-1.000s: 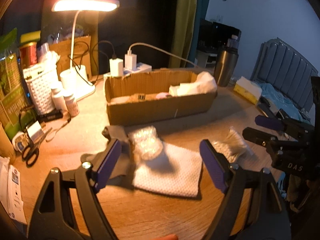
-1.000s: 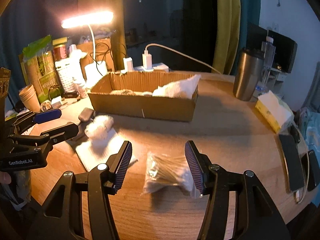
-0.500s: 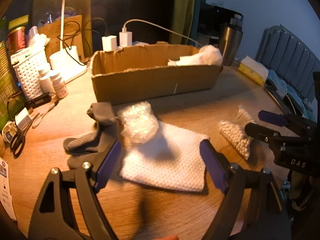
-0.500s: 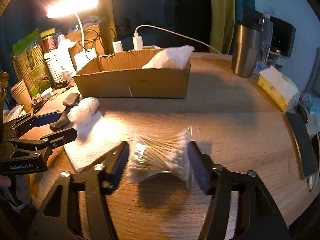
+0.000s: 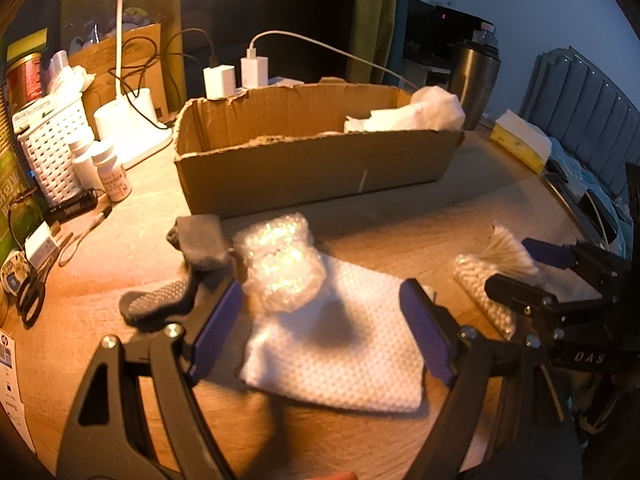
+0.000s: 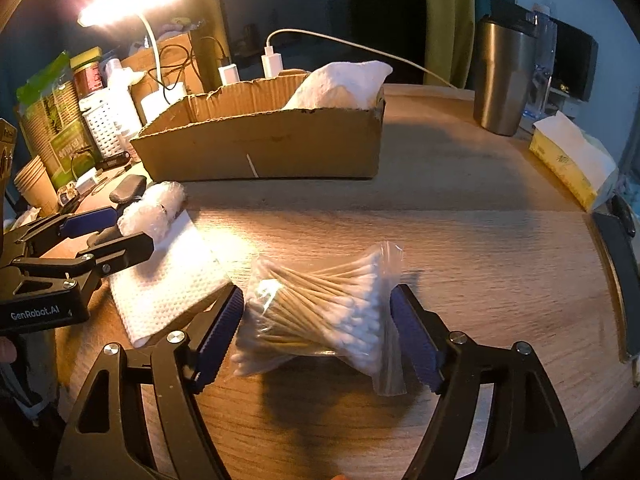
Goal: Organize soft objects
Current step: 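Grasp the bag of cotton swabs with the right tool while the left tool approaches the bubble wrap, then grasp the bubble wrap with the left tool while the right tool lifts the swab bag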
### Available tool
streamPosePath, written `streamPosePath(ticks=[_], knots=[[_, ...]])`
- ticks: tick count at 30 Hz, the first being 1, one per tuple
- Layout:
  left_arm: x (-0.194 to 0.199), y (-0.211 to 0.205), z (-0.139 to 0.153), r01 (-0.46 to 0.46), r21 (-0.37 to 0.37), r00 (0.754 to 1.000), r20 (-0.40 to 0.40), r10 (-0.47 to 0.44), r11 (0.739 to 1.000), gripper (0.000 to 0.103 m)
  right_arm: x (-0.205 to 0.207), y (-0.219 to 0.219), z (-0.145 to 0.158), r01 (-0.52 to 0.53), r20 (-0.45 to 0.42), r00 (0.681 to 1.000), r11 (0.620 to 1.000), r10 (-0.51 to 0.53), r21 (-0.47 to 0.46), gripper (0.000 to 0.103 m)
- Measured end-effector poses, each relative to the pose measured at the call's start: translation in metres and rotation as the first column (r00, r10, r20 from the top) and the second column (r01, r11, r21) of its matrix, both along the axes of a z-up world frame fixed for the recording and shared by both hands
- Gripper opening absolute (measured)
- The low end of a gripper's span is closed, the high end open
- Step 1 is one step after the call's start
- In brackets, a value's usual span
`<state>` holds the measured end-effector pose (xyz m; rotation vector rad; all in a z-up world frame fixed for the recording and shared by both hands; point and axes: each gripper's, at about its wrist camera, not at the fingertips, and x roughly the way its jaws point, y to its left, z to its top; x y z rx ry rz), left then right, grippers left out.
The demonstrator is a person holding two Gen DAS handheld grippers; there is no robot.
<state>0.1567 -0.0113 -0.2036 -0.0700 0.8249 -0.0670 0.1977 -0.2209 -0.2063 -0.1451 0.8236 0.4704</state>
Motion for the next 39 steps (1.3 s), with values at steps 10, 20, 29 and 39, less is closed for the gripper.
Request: streamPosePath(ticks=[10,20,29,39], knots=[[0.016,0.009,-0.001,-0.022,0.015,1.0,-0.005,0.022,1.0,0.082,0.013,0.007,-0.009,0.002,-0.053,0.999,1.0,-0.003,-0.011,0.077],[0.036,0.007,-0.003,-0.006,0.023,1.0,-0.014,0.006,1.0,0.081,0.031,0.001,-0.006,0.012,-0.059,0.998,1.0,-0.011,0.015,0.076],[0.038,0.003,-0.008,0.023,0.04,0.999,-0.031,-0.021,0.999,0.043,0.038,0.001,-0.006,0.004,-0.063,0.998,1.0,-0.002,0.024,0.076],[0.027,-0.001,0.004,0.035,0.043,0.999,0.017,-0.035,0.998,0.041,0.035,0.001,-0.004,0.002,-0.059,0.998,1.0,-0.001,0.018,0.076]])
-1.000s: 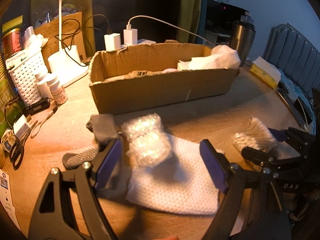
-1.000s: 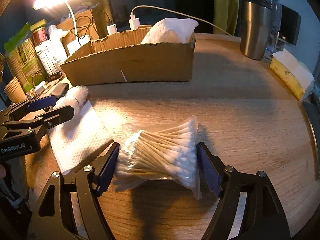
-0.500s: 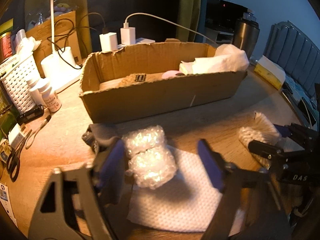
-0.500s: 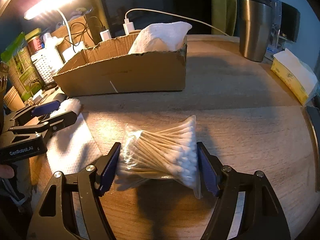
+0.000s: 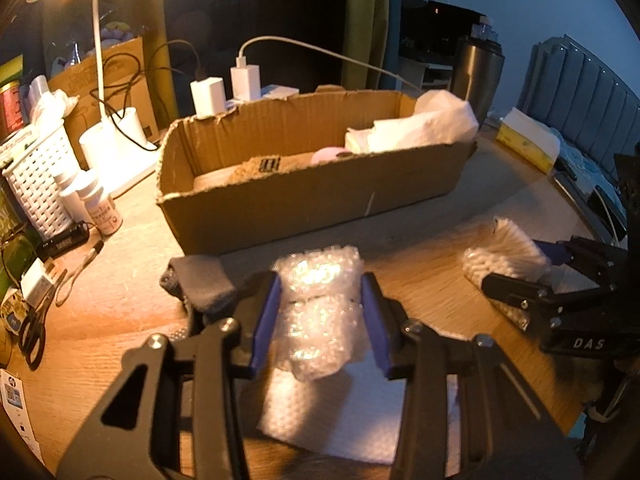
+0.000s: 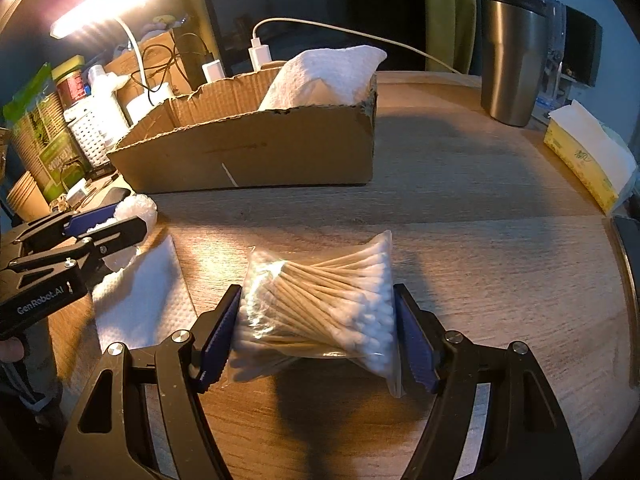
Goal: Organize soft objects
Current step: 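Grasp the bubble wrap with the left tool while the right tool lifts the swab bag, then carry the bubble wrap with the left tool while the right tool carries the swab bag into the box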
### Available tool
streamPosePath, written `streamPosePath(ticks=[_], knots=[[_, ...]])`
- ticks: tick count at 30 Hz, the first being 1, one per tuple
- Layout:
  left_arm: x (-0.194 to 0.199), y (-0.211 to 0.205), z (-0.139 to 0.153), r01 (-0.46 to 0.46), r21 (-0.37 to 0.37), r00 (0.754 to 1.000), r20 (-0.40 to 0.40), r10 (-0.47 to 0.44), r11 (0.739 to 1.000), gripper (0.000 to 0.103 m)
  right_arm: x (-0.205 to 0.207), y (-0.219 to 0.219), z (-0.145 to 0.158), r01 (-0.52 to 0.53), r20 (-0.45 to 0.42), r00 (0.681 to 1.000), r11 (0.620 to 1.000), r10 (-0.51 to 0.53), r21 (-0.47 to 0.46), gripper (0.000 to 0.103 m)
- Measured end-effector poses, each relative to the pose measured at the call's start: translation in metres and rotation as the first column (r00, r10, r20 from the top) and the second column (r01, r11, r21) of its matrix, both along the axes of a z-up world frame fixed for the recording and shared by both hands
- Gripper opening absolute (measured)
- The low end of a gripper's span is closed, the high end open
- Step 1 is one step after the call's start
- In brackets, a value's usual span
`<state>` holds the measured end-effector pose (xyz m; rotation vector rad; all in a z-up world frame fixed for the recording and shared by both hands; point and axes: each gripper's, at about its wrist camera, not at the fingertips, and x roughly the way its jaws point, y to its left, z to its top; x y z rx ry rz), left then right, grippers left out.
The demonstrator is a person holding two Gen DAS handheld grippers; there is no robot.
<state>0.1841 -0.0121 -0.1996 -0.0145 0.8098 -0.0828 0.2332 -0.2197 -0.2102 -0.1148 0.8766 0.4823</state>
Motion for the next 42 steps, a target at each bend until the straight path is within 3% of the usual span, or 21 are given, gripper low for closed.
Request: streamPosePath(ticks=[19,42], knots=[[-0.016,0.0,0.045,0.003,-0.02,0.992,0.127,0.0,1.0,0.041,-0.011,0.005,0.044,-0.02,0.092,0.996,1.0,0.02,-0.001,0.076],[-0.008,0.009,0.117,0.001,-0.002,0.956,0.293,0.0,1.0,0.041,0.004,0.027,0.114,-0.068,0.24,0.969,0.998,0.063,0.012,0.076]])
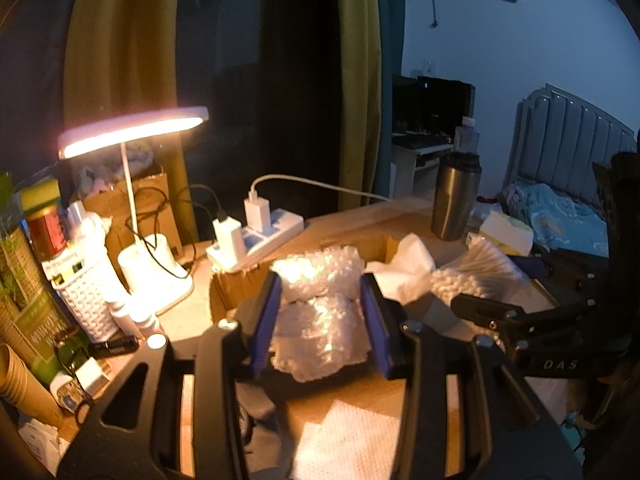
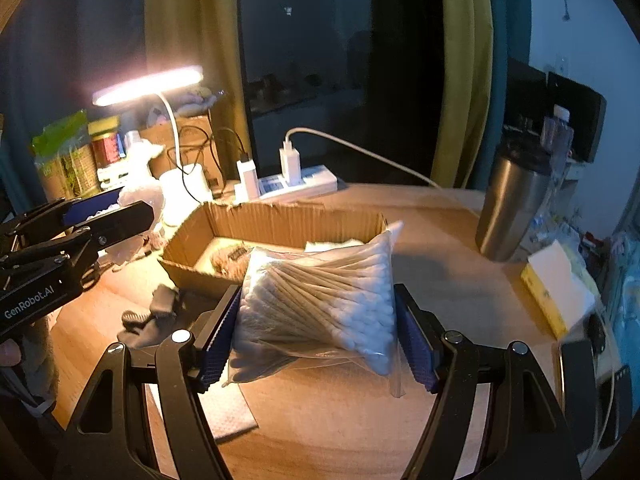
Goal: Organize soft objects
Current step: 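Carry the bubble wrap with the left tool while the right tool carries the swab bag into the box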
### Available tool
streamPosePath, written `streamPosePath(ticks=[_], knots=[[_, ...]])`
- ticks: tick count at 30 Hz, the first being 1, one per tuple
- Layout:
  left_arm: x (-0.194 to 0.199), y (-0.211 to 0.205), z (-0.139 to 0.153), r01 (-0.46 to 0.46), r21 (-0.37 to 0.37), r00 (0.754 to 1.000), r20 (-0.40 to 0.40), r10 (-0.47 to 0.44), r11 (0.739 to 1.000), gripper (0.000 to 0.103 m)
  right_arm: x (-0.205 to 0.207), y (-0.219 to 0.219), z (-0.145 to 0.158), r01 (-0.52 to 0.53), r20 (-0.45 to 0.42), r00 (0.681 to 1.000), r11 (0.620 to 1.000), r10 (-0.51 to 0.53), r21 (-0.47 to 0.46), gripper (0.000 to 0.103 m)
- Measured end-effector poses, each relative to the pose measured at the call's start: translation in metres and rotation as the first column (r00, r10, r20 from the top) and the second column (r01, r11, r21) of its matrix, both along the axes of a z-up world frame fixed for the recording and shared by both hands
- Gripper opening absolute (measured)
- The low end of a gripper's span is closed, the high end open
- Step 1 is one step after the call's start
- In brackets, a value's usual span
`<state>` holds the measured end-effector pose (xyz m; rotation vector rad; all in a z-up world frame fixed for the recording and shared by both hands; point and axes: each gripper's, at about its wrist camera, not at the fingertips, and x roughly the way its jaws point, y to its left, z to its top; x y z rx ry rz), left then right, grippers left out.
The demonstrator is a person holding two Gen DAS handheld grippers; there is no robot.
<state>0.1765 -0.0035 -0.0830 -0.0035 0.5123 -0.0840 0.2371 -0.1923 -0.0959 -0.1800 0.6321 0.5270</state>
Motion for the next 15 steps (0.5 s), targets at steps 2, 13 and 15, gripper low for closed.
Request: streamPosePath(ticks=[2,13,15], knots=[[0.002,0.002,0.005,-0.005,0.0,1.0,0.011,0.005,1.0,0.041,0.003,0.004,0.005,-0.01,0.012,1.0,1.0,0.01,0.0,0.076],[0.023,0.012,0.02,-0.023,0.021,0.998,0.062,0.022,1.0,0.041,0.024,0.022,0.024,-0.044,0.052,0.998,0.999,0.043,0.003,0.076],[0.03,0.014,0.02,-0.024,0.027,0.998,0.062,0.022,0.999,0.041,0.029,0.026,0.025,-0.052,0.053,0.997,0.999,0.052,0.002,0.076]])
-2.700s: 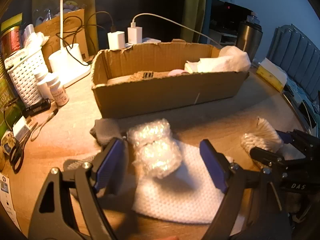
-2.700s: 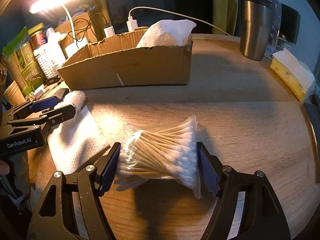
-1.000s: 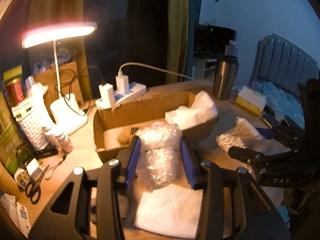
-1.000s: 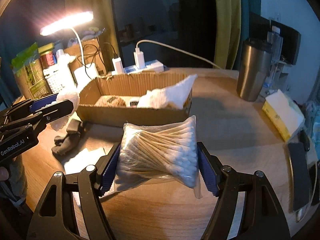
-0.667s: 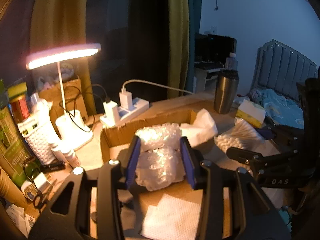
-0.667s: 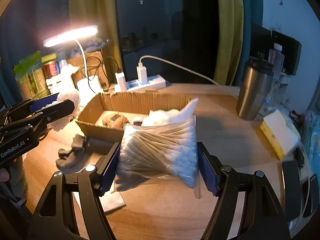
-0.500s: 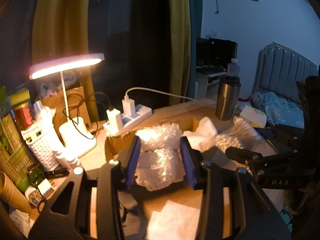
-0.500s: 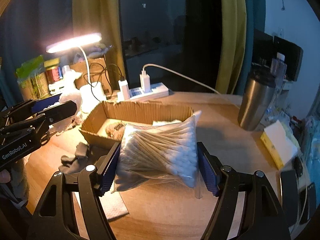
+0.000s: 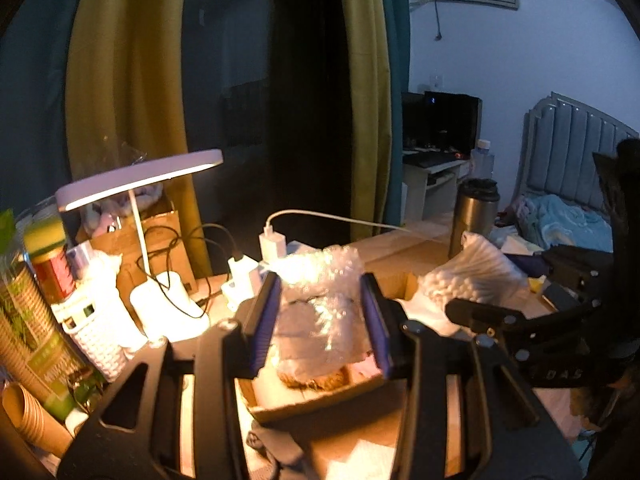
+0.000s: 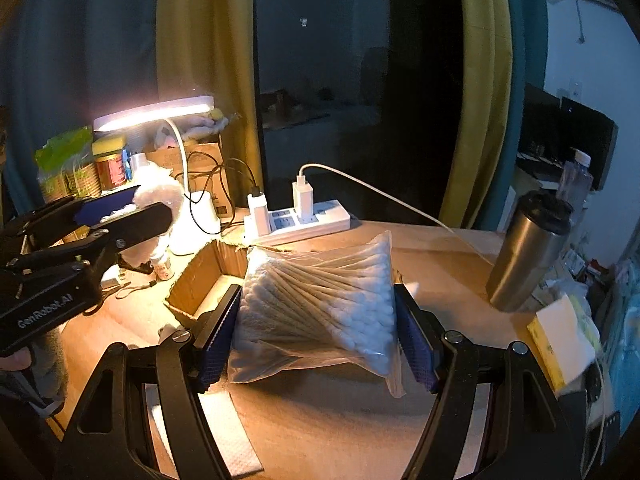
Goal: Organize soft objects
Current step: 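Carry the bubble wrap with the left tool while the right tool carries the swab bag into the box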
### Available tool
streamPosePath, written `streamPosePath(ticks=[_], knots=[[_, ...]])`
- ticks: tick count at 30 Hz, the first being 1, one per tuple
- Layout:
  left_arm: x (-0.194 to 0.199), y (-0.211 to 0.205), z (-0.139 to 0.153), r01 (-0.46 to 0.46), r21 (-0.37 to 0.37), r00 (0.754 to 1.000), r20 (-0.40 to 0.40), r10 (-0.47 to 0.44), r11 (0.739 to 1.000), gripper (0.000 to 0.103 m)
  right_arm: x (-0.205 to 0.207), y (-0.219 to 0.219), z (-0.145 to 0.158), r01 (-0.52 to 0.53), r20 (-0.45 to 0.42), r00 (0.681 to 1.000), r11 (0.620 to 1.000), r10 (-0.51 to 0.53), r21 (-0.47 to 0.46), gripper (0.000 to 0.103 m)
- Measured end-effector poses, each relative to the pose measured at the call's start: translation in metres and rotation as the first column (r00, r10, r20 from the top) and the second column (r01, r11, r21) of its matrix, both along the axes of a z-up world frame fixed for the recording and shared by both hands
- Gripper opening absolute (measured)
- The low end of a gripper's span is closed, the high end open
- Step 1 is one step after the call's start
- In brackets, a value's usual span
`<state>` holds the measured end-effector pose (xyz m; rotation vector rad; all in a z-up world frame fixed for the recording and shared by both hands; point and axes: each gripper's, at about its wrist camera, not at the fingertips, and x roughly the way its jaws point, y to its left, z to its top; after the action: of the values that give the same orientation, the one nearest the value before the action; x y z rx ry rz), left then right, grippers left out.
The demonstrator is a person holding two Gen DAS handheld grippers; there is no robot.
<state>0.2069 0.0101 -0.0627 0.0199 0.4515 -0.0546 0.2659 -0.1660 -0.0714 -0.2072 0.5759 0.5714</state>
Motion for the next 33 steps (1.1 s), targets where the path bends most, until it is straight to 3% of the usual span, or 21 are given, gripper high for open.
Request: streamPosePath(ticks=[6,16,33], knots=[[0.019,0.009,-0.003,-0.012,-0.015,1.0,0.002,0.012,1.0,0.041,0.014,0.015,-0.003,-0.026,-0.002,1.0,1.0,0.026,0.001,0.076],[0.051,0.019,-0.034,-0.035,-0.026,0.998,-0.059,0.033,0.999,0.041,0.038,0.03,-0.021,-0.065,-0.042,0.997,0.998,0.065,0.004,0.076],[0.095,0.033,-0.091,-0.07,-0.044,0.975,-0.212,0.059,0.997,0.041,0.085,0.051,-0.064,-0.092,-0.157,0.983,0.996,0.09,-0.004,0.076]])
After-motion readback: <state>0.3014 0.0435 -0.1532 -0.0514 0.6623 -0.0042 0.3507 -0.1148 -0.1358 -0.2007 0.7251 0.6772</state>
